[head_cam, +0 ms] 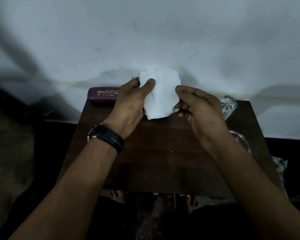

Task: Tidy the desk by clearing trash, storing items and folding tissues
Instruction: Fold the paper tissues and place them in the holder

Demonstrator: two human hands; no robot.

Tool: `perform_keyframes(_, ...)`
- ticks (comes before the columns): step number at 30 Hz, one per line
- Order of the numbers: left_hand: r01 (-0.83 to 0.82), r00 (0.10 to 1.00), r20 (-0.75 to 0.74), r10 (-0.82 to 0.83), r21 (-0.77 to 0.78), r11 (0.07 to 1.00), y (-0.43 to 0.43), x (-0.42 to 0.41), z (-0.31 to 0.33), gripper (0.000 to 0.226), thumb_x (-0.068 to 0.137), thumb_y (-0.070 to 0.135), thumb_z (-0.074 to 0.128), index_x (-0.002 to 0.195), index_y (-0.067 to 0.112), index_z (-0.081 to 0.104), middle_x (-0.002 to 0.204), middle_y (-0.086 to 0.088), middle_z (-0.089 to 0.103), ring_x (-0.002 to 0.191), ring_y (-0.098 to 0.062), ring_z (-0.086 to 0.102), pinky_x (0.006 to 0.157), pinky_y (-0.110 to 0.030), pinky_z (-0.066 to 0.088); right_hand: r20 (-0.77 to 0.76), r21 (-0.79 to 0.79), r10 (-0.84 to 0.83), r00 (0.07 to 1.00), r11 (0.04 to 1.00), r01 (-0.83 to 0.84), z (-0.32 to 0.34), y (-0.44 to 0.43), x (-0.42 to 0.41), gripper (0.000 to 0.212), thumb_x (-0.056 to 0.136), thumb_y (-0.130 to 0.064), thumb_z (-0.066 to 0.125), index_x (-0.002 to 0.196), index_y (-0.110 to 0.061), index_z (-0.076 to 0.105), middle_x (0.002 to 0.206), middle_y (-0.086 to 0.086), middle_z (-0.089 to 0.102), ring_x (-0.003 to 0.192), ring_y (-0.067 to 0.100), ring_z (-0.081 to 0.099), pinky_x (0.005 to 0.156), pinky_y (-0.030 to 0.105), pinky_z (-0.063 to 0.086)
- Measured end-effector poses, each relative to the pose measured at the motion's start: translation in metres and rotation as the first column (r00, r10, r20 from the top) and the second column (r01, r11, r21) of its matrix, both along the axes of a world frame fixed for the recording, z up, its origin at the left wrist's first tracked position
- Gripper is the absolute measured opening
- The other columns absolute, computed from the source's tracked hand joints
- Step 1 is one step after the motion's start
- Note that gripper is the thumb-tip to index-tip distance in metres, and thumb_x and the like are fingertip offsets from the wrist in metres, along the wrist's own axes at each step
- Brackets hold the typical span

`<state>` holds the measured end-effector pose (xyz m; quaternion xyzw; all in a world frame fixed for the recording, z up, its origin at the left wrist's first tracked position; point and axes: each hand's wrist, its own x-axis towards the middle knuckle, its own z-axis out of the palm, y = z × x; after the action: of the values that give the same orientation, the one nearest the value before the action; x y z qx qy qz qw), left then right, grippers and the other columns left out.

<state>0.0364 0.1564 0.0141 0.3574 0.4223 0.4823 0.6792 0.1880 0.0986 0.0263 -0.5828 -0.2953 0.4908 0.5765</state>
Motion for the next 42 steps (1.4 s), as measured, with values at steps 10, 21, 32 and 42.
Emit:
perform_keyframes(10,0.029,0.997,0.068,-0.025,-0.060,0.998,-0.001,0.001,0.005,0.026,0.103,0.015,0.059,0.123,0.002,0.068,0.124,-0.011,0.074,0.113,-0.024,0.073,0.095,-0.043,0.060,-0.157,-0.055,-0.066,0.985,0.997,0.058,-0.002,0.004,0.009,0.019,0.087,-0.024,0.079,0.103,-0.014,0.076,0.106,0.004,0.079,0.096,0.022,0.074,0.084,0.037,0.058)
perform_keyframes(21,0.117,0.991,-0.060,-0.119,-0.046,0.992,0.003,-0.008,-0.005,0.028,0.097,0.000,0.064,0.125,0.002,0.067,0.123,-0.014,0.074,0.111,-0.027,0.073,0.091,-0.040,0.062,-0.080,0.213,0.059,0.995,0.976,-0.041,0.009,0.004,0.037,0.017,0.100,-0.009,0.061,0.114,-0.007,0.070,0.114,0.009,0.077,0.109,0.027,0.073,0.083,0.040,0.061)
perform_keyframes(32,0.285,0.952,-0.087,-0.294,-0.102,0.953,-0.004,-0.001,0.002,0.030,0.099,-0.004,0.055,0.124,0.004,0.067,0.117,-0.015,0.076,0.099,-0.025,0.076,0.076,-0.036,0.065,0.456,0.052,0.287,0.843,0.937,-0.346,-0.011,0.015,0.042,0.039,0.083,-0.019,0.085,0.117,-0.031,0.071,0.122,-0.004,0.074,0.110,0.013,0.071,0.094,0.040,0.060)
perform_keyframes(42,0.345,0.918,-0.186,-0.351,-0.061,0.936,-0.006,-0.007,0.000,0.050,0.083,0.010,0.079,0.131,0.011,0.065,0.119,-0.007,0.077,0.109,-0.024,0.074,0.087,-0.047,0.062,0.537,0.053,0.188,0.822,0.966,-0.255,-0.008,0.015,0.031,0.046,0.083,-0.019,0.084,0.125,-0.022,0.065,0.109,-0.015,0.065,0.091,-0.012,0.066,0.070,0.008,0.052)
